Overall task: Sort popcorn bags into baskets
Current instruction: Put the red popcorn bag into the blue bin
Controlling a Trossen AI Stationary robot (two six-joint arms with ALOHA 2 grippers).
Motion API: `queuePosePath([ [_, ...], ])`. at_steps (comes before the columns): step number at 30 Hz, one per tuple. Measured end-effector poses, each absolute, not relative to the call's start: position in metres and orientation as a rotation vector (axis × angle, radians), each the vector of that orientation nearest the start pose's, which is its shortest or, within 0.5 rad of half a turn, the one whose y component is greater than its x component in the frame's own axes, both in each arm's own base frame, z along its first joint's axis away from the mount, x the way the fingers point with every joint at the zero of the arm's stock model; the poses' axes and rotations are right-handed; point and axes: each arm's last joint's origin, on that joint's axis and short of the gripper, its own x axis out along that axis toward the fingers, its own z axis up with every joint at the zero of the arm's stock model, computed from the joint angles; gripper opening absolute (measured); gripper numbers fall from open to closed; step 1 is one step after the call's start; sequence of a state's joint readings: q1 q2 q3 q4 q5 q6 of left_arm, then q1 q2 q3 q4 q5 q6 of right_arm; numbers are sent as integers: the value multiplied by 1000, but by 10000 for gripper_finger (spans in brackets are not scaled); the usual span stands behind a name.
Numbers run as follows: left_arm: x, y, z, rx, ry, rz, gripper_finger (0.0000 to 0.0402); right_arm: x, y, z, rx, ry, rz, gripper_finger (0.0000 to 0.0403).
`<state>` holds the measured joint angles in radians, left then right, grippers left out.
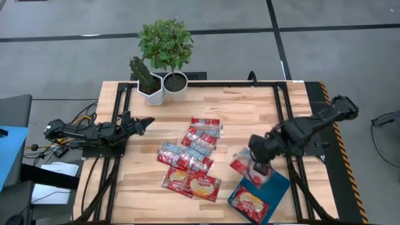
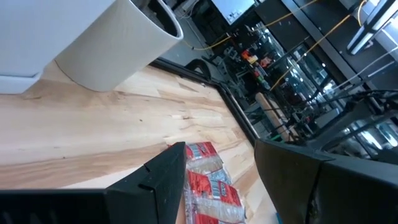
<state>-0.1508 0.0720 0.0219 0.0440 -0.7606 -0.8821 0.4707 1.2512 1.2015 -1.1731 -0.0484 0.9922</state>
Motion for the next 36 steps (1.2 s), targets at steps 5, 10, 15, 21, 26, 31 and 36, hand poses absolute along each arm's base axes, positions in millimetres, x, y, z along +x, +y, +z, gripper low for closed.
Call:
queuePosePath([
  [5,95,6,169,-841,-271,598,183,177,125,307,600,1386,-190,0],
  [10,94,7,169,-839,-277,612,183,165,139,294,642,1422,-247,0],
  [15,94,7,169,-838,-277,612,183,158,151,277,667,1431,-237,0],
  [21,94,7,169,-838,-279,617,183,151,157,260,688,1461,-247,0],
  [26,94,7,169,-836,-283,627,183,150,157,249,706,1482,-250,0],
  [31,94,7,169,-836,-284,629,183,153,154,241,722,1476,-267,1],
  [36,94,7,169,-830,-282,631,183,154,148,230,715,1479,-296,1],
])
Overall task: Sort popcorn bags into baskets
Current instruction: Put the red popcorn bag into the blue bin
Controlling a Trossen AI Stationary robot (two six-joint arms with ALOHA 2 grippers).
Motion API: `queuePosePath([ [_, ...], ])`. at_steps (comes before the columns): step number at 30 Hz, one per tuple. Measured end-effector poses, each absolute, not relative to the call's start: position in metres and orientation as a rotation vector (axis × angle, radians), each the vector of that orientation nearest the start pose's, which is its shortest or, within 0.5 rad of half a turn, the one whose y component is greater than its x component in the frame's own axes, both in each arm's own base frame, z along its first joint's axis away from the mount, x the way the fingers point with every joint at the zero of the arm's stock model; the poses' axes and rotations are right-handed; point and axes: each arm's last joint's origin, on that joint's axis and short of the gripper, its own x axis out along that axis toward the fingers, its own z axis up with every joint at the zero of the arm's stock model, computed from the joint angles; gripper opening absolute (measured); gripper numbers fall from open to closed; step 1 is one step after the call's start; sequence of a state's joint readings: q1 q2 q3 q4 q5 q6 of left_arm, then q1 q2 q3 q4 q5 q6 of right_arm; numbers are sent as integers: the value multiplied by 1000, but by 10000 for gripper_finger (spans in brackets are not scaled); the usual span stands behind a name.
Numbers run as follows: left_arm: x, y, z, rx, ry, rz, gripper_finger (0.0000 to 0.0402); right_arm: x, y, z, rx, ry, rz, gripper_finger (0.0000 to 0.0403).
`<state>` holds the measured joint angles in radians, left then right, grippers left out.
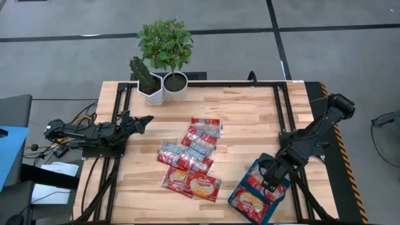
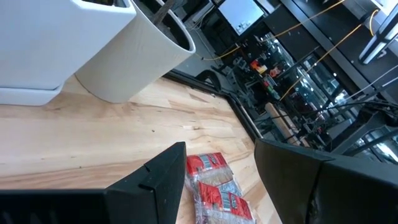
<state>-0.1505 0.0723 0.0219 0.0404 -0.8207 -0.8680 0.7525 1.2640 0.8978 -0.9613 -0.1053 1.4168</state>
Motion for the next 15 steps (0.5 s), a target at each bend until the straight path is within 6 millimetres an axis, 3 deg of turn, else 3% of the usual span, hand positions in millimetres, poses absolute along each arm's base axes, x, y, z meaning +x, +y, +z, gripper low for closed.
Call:
queuePosePath([
  [15,94,7,169,-827,-284,636,183,152,138,213,711,1528,-352,84],
])
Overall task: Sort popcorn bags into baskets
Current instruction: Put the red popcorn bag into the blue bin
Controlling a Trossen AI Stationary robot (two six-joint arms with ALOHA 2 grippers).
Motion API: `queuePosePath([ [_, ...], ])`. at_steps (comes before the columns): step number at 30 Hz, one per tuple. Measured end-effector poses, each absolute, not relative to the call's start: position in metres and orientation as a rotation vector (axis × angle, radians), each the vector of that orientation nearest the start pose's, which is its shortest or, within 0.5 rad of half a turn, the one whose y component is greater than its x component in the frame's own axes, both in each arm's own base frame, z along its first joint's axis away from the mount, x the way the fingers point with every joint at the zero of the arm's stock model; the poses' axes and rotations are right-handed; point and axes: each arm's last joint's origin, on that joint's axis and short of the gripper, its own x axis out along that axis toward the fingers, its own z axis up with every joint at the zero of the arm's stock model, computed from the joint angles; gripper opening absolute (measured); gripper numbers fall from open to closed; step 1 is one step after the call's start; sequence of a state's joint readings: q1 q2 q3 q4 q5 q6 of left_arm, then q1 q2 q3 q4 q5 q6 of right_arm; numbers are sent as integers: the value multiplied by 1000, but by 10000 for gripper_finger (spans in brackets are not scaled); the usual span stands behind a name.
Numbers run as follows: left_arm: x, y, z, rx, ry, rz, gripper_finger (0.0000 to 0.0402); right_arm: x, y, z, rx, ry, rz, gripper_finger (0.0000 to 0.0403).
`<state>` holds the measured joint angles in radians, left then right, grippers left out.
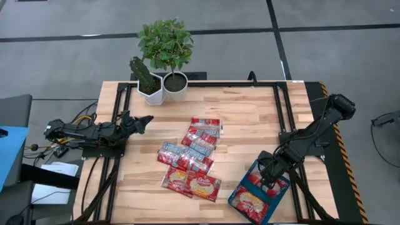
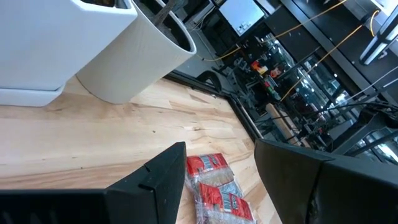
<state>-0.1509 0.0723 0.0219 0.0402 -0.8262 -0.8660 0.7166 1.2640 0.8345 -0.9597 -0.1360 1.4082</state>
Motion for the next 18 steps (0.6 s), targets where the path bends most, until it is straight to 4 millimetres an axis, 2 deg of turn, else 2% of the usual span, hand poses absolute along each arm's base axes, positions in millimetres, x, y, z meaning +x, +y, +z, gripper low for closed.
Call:
queuePosePath([
  [5,94,7,169,-810,-280,642,183,156,136,216,744,1547,-332,141],
  [10,93,8,169,-806,-288,666,183,168,126,237,784,1499,-234,200],
  [14,93,8,169,-794,-287,674,183,183,108,262,822,1385,-176,223],
  [18,93,8,169,-787,-285,676,183,201,80,280,767,1235,-181,222],
])
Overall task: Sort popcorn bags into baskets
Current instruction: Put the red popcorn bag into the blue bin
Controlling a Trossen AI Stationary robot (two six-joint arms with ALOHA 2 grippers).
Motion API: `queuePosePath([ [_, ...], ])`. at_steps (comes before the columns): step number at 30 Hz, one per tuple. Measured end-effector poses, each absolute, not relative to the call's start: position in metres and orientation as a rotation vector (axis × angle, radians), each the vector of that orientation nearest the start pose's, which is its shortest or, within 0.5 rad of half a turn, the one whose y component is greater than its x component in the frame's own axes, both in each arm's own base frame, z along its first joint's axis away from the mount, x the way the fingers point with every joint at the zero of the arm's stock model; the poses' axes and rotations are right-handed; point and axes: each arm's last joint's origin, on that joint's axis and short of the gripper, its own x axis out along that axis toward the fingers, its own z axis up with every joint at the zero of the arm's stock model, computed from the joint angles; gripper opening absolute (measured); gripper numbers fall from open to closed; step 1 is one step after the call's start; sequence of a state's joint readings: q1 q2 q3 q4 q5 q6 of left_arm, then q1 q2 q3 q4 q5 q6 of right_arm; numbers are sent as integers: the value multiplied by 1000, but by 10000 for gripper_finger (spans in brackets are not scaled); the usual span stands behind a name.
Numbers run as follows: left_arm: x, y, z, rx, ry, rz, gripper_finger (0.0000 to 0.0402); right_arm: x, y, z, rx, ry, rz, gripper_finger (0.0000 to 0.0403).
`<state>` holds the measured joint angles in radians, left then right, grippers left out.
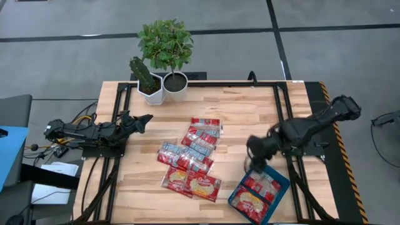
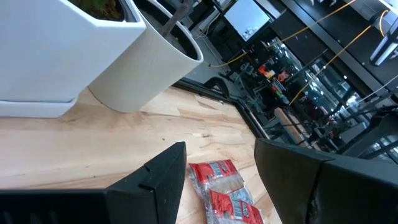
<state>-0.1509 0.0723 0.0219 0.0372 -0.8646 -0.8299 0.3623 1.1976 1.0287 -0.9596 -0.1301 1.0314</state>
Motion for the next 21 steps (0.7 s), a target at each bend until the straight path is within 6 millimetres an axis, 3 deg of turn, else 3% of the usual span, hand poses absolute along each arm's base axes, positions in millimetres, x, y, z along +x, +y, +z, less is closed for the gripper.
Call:
queuePosePath([
  [3,93,8,169,-787,-285,676,183,217,57,284,677,1144,-203,215],
  [8,93,8,169,-788,-284,673,183,248,23,275,561,1063,-212,204],
  [14,93,8,169,-785,-282,673,183,294,-1,242,434,1004,-181,201],
  [21,93,8,169,-771,-277,673,183,340,-16,202,405,894,-172,204],
])
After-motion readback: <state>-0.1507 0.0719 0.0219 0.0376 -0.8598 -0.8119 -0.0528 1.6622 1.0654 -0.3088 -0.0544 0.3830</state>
